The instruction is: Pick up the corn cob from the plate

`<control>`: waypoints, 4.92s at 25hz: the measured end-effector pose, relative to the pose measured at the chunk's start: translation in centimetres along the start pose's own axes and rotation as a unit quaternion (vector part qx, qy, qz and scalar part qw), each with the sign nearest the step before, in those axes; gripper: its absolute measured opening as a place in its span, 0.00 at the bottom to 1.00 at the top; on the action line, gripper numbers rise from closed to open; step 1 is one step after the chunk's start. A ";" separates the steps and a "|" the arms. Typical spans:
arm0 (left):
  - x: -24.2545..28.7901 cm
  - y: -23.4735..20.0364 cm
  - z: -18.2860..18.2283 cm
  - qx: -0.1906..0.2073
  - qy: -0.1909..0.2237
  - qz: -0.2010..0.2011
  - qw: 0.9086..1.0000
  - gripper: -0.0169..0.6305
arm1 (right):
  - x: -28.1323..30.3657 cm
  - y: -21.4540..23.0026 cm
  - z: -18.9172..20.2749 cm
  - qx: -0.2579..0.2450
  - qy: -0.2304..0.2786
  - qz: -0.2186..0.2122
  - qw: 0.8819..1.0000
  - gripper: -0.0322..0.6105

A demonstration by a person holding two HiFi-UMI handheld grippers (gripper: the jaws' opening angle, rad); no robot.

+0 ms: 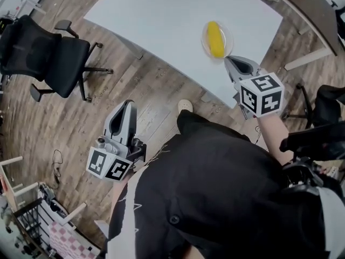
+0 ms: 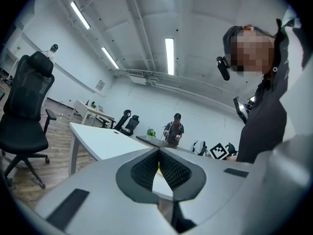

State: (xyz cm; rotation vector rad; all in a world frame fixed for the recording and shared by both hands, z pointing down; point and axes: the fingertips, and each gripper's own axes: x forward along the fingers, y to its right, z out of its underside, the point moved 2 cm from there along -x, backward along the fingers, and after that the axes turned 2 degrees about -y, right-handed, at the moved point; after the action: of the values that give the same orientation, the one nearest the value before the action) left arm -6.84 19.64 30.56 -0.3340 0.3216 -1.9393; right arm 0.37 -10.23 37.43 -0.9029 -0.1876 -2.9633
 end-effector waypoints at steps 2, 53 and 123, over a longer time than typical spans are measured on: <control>1.3 -1.0 -0.3 -0.003 -0.004 0.004 1.000 0.05 | 1.4 0.8 -0.3 0.009 -0.002 0.005 1.000 0.08; 31.7 -14.4 -4.5 0.009 -0.179 0.381 0.907 0.05 | 9.2 7.3 -3.3 0.261 0.055 0.295 0.918 0.08; 28.3 -14.8 -1.6 -0.027 -0.192 0.256 0.947 0.05 | 13.9 7.7 3.9 0.195 -0.088 0.166 0.963 0.46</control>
State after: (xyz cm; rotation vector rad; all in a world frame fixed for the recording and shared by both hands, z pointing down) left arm -30.47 -0.85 36.99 -0.5908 0.1803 -1.3223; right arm -8.44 -17.39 49.14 -1.0201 -0.5440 -2.4195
